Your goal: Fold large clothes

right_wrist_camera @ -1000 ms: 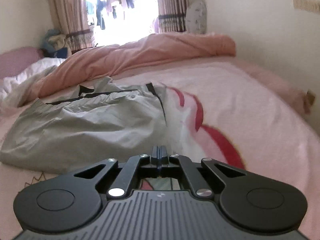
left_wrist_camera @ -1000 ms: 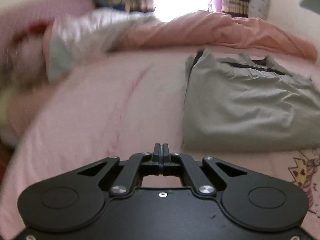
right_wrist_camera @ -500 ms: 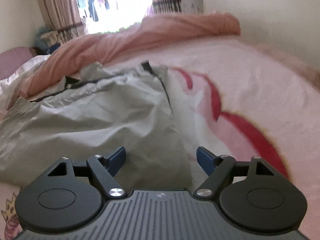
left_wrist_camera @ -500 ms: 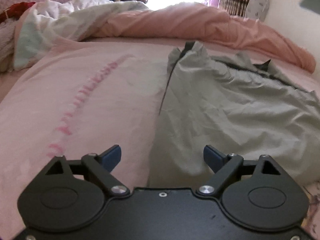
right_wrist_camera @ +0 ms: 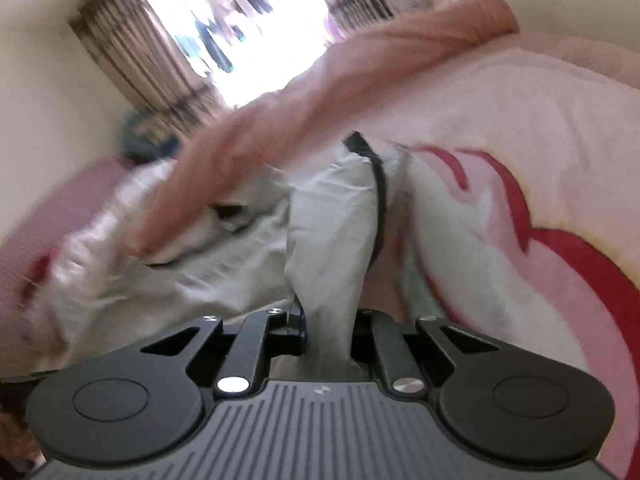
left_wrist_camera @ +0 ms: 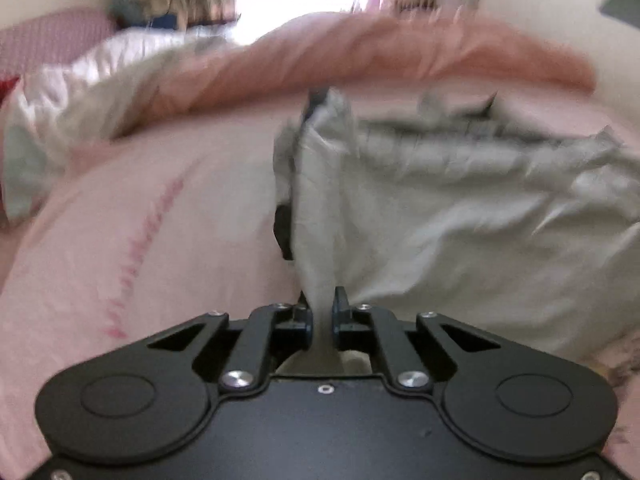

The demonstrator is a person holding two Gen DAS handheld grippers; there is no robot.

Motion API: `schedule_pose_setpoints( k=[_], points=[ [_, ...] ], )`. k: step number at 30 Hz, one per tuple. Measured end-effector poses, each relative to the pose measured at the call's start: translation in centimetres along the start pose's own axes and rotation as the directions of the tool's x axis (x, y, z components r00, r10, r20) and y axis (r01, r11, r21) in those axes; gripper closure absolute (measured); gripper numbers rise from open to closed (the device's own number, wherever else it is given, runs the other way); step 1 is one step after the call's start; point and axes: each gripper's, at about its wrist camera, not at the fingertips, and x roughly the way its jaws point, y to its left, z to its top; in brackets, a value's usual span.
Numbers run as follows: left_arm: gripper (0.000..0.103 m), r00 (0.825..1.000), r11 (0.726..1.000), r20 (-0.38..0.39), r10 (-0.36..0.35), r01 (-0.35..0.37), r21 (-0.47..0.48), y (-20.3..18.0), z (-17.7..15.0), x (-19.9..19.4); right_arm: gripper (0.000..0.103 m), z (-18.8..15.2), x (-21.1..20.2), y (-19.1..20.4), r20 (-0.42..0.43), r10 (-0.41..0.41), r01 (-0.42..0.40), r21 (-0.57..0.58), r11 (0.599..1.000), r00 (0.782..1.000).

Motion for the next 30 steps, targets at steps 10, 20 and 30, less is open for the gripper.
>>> schedule_pose_setpoints(
  k=[10,20,30],
  points=[
    [0.094,0.996,0.999,-0.077,-0.042,0.041,-0.011,3.0,-7.3,-6.2,0.085,-6.0,-4.5,-1.4,-0.172,-0.059,0.059,-0.009,0.998,0.983],
    [0.021,0.996,0.990,0.043,0.082,-0.076,-0.116,5.5,-5.5,-4.3,0.031,-5.3,-5.3,-1.8,-0.040,-0.286,0.283,-0.062,0.957,0.957],
    [0.014,0.979,0.990,0.188,0.072,-0.094,0.109,-2.2,-2.0,1.5,0.021,-2.6,-3.2,2.7,0.253,-0.330,0.395,-0.276,0.876,0.910]
  ],
)
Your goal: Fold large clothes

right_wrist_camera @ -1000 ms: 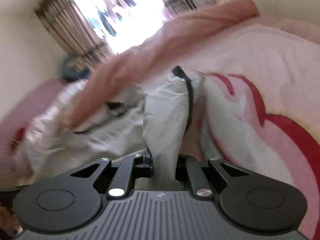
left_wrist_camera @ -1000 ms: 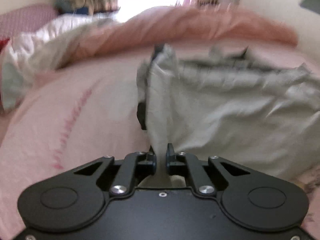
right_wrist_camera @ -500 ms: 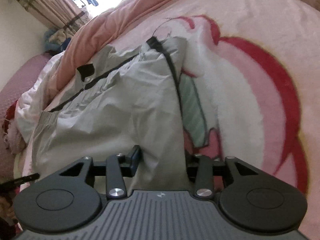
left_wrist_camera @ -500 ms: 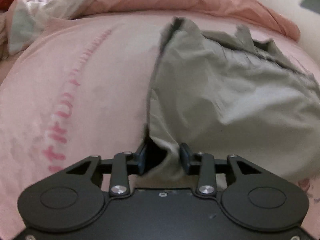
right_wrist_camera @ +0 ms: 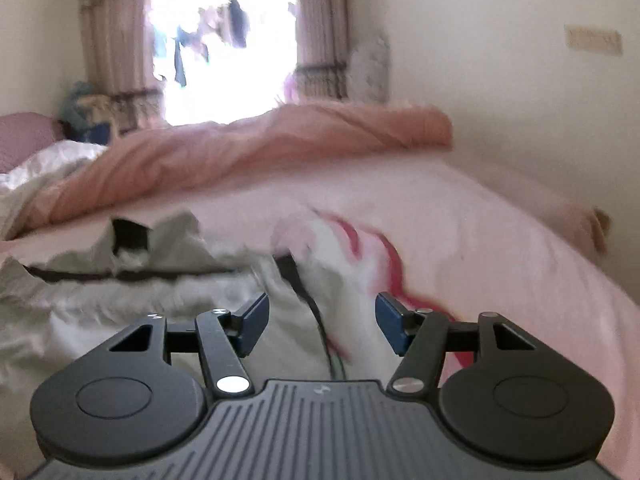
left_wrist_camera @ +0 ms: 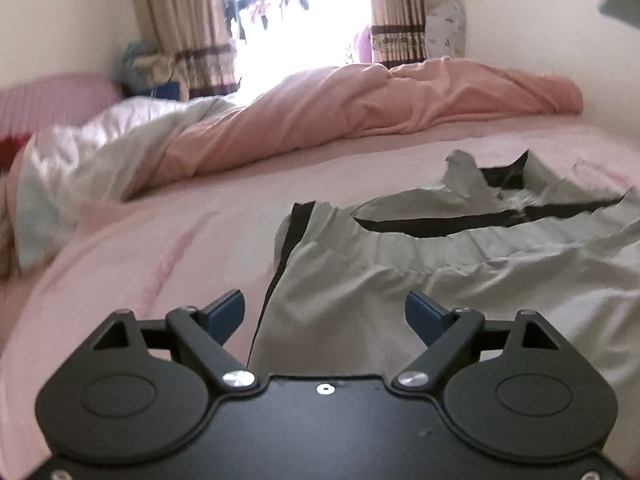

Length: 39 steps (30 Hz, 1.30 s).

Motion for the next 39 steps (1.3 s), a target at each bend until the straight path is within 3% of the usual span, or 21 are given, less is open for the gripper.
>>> schedule_pose_setpoints(
  k=[2,6,10,12,13,14,15,17,18,19,21,24,26,28,31,32,34,36,38,39],
  points=[
    [0.008,0.999,0.999,-0.027,0.023,-0.023,-0.024,0.2,1.0,2.7,0.015,1.1,2.3,1.0,-0.006,0.039,-0.039,-0.052,0.998,0.999],
    [0.005,0.998,0.985,-0.062,-0.022,0.011,-0.173,2.6,2.3,7.2,0.031,2.2,7.3,2.1,-0.051,-0.005,0.003,-0.034,0.999,0.999],
    [0.004,0.996,0.980,-0.091,-0.006,-0.013,-0.200,3.0,2.6,10.0,0.032,2.2,11.6,2.0,-0.165,0.133,-0.121,0.081,0.989,0.977],
    [0.005,0.994,0.974,-0.101,-0.043,0.020,-0.225,3.7,2.5,10.2,0.031,1.9,13.0,2.8,-0.178,0.063,-0.061,0.020,0.998,0.982],
    [0.009,0.994,0.973,-0.097,-0.051,0.028,-0.227,3.7,2.4,10.5,0.031,1.4,13.1,3.3,-0.184,0.013,-0.017,-0.019,1.000,0.983],
    [0.034,0.995,0.974,-0.083,-0.059,0.039,-0.221,3.6,2.3,10.7,0.036,1.1,14.0,3.6,-0.215,-0.027,0.018,-0.045,0.999,0.976],
    [0.056,0.992,0.972,-0.083,-0.096,0.075,-0.223,3.6,2.0,10.6,0.054,0.8,14.7,3.3,-0.243,-0.029,0.026,-0.018,1.000,0.970],
    [0.065,0.993,0.967,-0.078,-0.084,0.063,-0.248,3.5,1.9,10.4,0.069,0.6,14.9,2.2,-0.240,0.022,0.000,0.093,0.996,0.970],
    [0.071,0.994,0.969,-0.076,-0.073,0.052,-0.243,3.2,2.1,10.2,0.082,0.8,14.5,2.3,-0.227,0.026,-0.004,0.096,0.995,0.974],
    [0.075,0.996,0.971,-0.066,-0.060,0.043,-0.234,2.9,2.4,9.7,0.085,1.0,13.8,2.6,-0.195,0.021,-0.004,0.087,0.996,0.981],
    [0.087,0.998,0.974,-0.005,-0.065,0.062,-0.217,2.7,3.2,8.1,0.087,1.5,11.7,3.7,-0.090,-0.016,0.020,0.043,0.999,0.996],
    [0.088,0.990,0.966,0.111,-0.091,0.114,-0.231,3.0,4.2,6.0,0.087,2.2,9.0,4.9,0.065,-0.057,0.058,0.000,0.998,0.996],
    [0.088,0.984,0.965,0.160,-0.082,0.119,-0.235,3.0,4.3,5.5,0.087,2.4,8.9,5.0,0.095,-0.091,0.092,-0.002,0.996,0.991],
    [0.086,0.990,0.969,0.127,-0.066,0.094,-0.228,2.8,3.8,6.7,0.087,2.0,10.3,4.6,0.058,-0.101,0.100,0.030,0.995,0.993],
    [0.066,0.998,0.972,0.033,-0.051,0.057,-0.228,2.2,1.8,10.3,0.082,-0.3,14.2,4.7,-0.041,-0.159,0.159,-0.004,0.987,0.986],
    [0.053,1.000,0.977,0.002,-0.028,0.028,-0.210,1.7,0.9,11.6,0.077,-0.8,15.4,4.9,-0.098,-0.180,0.179,-0.012,0.984,0.979],
    [0.036,1.000,0.981,-0.001,0.014,-0.014,-0.195,1.1,0.5,12.4,0.069,-0.5,15.7,4.7,-0.111,-0.196,0.198,0.002,0.980,0.974],
    [0.000,0.994,0.979,-0.018,0.109,-0.110,-0.174,0.6,1.2,12.0,0.039,0.2,14.6,4.1,-0.080,-0.222,0.225,0.027,0.974,0.972],
    [0.000,0.984,0.974,-0.029,0.178,-0.181,-0.139,0.3,1.6,11.1,0.038,1.3,13.0,3.5,-0.066,-0.237,0.239,0.024,0.971,0.969],
    [0.000,0.979,0.972,-0.028,0.202,-0.204,-0.118,0.2,1.8,10.2,0.047,1.9,11.5,3.3,-0.050,-0.230,0.231,0.020,0.973,0.972]
  ],
)
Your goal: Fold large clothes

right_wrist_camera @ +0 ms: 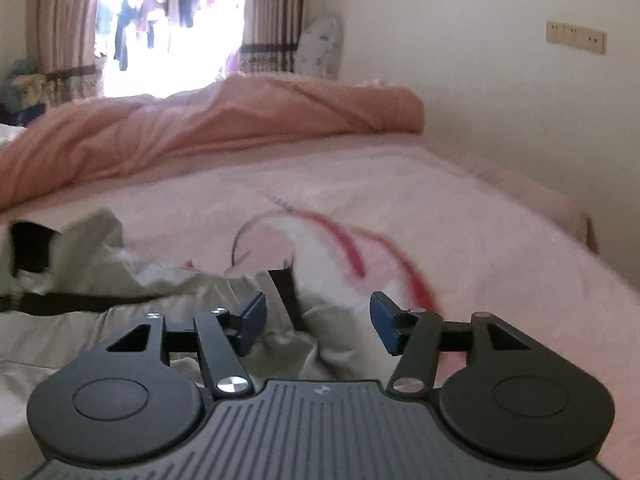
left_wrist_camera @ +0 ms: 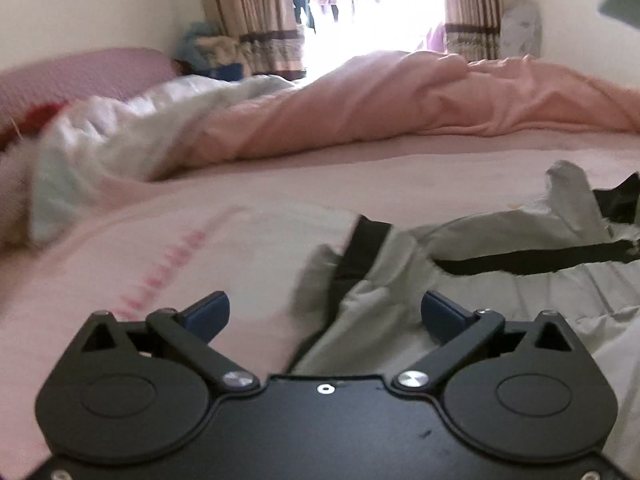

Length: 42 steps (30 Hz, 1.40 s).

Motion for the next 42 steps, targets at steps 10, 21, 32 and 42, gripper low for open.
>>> schedule_pose_setpoints(
  k=[10,21,32,42],
  points=[
    [0.000,0.969,0.968,-0.018,-0.244,0.243,-0.057,-3.3,1.6,-9.9,0.052,-1.7,-11.3,2.4,0.062,0.342,-0.342,-0.006,0.940,0.938],
    [0.000,0.963,0.979,-0.175,-0.204,0.203,-0.020,-6.2,-2.6,-8.0,0.050,-5.9,-6.7,6.4,-0.189,0.450,-0.437,0.106,0.893,0.873],
    [0.000,0.937,0.936,-0.084,-0.340,0.346,0.068,-9.8,-1.9,-11.4,0.020,-6.0,-10.3,9.1,-0.155,0.504,-0.513,-0.020,0.858,0.850],
    [0.000,0.951,0.946,-0.075,-0.301,0.307,0.100,-7.7,-3.9,-12.9,0.016,-11.1,-15.9,-1.6,-0.122,0.502,-0.463,0.249,0.851,0.856]
  ],
)
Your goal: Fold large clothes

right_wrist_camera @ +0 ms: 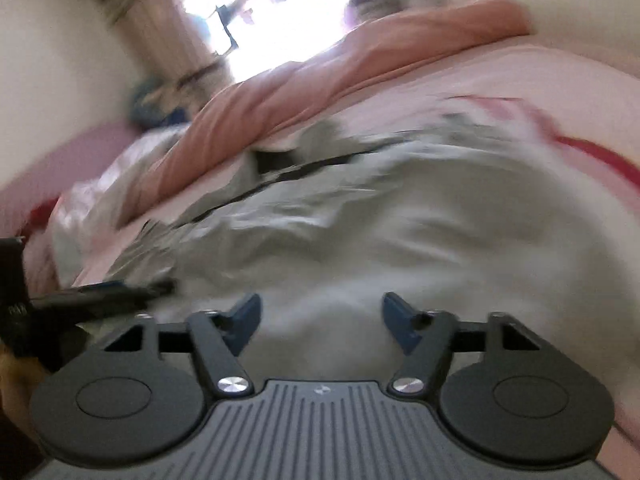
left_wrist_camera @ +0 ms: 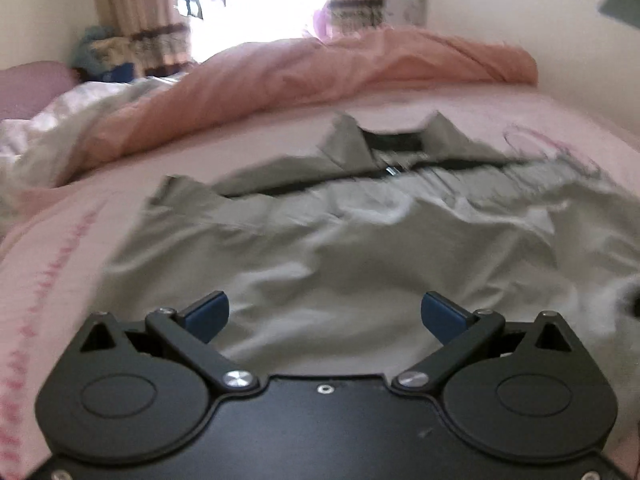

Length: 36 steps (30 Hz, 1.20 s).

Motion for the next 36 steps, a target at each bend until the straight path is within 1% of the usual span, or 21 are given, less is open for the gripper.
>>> schedule_pose_setpoints(
  k=[2,4,6,9,10,11,14,16,17,18,19,20,21,22,23,25,26,30,32,34,36],
  points=[
    [0.000,1.000,1.000,0.003,-0.009,0.009,-0.017,0.8,-0.7,-1.5,0.017,-2.0,-3.2,-2.5,0.027,-0.075,0.072,0.073,0.995,0.997],
    [0.000,1.000,1.000,-0.012,-0.010,0.010,-0.003,1.1,-1.8,-2.4,0.018,-3.0,-5.2,-4.3,0.019,-0.084,0.080,0.157,0.984,0.996],
    [0.000,0.999,1.000,-0.041,0.013,-0.012,0.015,1.0,-2.7,-3.0,0.018,-2.8,-5.8,-5.4,0.003,-0.083,0.080,0.216,0.973,0.997],
    [0.000,0.997,1.000,-0.068,0.023,-0.024,-0.003,1.3,-3.6,-3.8,0.020,-2.2,-5.5,-6.4,0.003,-0.200,0.193,0.248,0.949,0.980],
    [0.000,0.997,0.999,-0.069,0.031,-0.032,-0.011,1.4,-3.9,-4.2,0.020,-2.0,-5.2,-7.1,-0.001,-0.221,0.214,0.267,0.940,0.975],
    [0.000,0.997,0.999,-0.068,0.042,-0.044,-0.024,1.5,-4.2,-4.7,0.020,-2.0,-4.7,-7.8,-0.014,-0.217,0.211,0.297,0.931,0.976],
    [0.000,0.998,0.996,-0.054,0.043,-0.047,-0.073,2.4,-5.3,-5.9,0.019,-1.8,-4.2,-9.8,0.037,-0.189,0.161,0.381,0.911,0.981],
    [0.000,0.998,0.996,-0.062,0.032,-0.037,-0.084,2.7,-5.4,-6.1,0.022,-1.3,-3.6,-11.1,0.069,-0.163,0.114,0.461,0.880,0.984],
    [0.000,0.997,0.996,-0.066,0.033,-0.039,-0.080,2.8,-5.2,-6.0,0.044,-1.1,-3.2,-11.6,0.073,-0.156,0.100,0.492,0.865,0.985],
    [0.000,0.997,0.996,-0.067,0.042,-0.047,-0.072,2.8,-4.9,-5.9,0.069,-0.8,-2.5,-12.0,0.055,-0.154,0.104,0.512,0.852,0.987],
    [0.000,0.996,0.996,-0.065,0.054,-0.059,-0.067,2.8,-4.7,-5.9,0.076,-0.4,-1.8,-12.4,0.032,-0.130,0.094,0.526,0.845,0.991],
    [0.000,0.996,0.995,-0.061,0.068,-0.072,-0.064,2.9,-4.6,-5.9,0.084,-0.3,-1.5,-12.5,0.040,-0.105,0.068,0.532,0.844,0.994],
    [0.000,0.995,0.994,-0.058,0.082,-0.086,-0.062,2.8,-4.5,-6.0,0.085,-0.3,-1.8,-12.1,0.067,-0.101,0.054,0.504,0.862,0.993],
    [0.000,0.994,0.993,-0.050,0.096,-0.099,-0.059,2.8,-4.5,-6.0,0.086,-0.3,-2.1,-11.2,0.078,-0.128,0.080,0.446,0.892,0.989],
    [0.000,0.993,0.992,-0.040,0.112,-0.114,-0.047,2.5,-4.6,-5.8,0.087,-0.1,-2.1,-9.7,0.080,-0.174,0.135,0.354,0.926,0.982],
    [0.000,0.991,0.993,-0.068,0.117,-0.117,0.002,1.9,-4.4,-4.9,0.088,0.3,-2.2,-7.1,0.094,-0.226,0.199,0.237,0.951,0.970],
    [0.000,0.989,0.993,-0.086,0.119,-0.119,0.007,1.9,-4.3,-4.5,0.088,0.4,-2.3,-6.4,0.100,-0.219,0.193,0.222,0.956,0.970],
    [0.000,0.992,0.997,-0.112,0.053,-0.059,-0.053,3.2,-3.1,-4.4,0.090,1.6,-2.9,-3.6,0.144,-0.136,0.104,0.207,0.973,0.980],
    [0.000,0.994,0.997,-0.085,0.073,-0.076,-0.032,3.7,-2.5,-4.7,0.092,2.5,-3.0,-1.2,0.189,-0.095,0.063,0.171,0.983,0.977],
    [0.000,0.992,0.994,-0.064,0.106,-0.107,-0.012,4.3,-1.8,-5.0,0.093,3.4,-3.1,2.1,0.232,-0.024,-0.007,0.130,0.992,0.973],
    [0.000,0.993,0.994,-0.052,0.107,-0.108,-0.017,5.3,-1.2,-5.3,0.095,4.6,-2.3,5.8,0.246,0.042,-0.063,0.081,0.995,0.968]
  ],
)
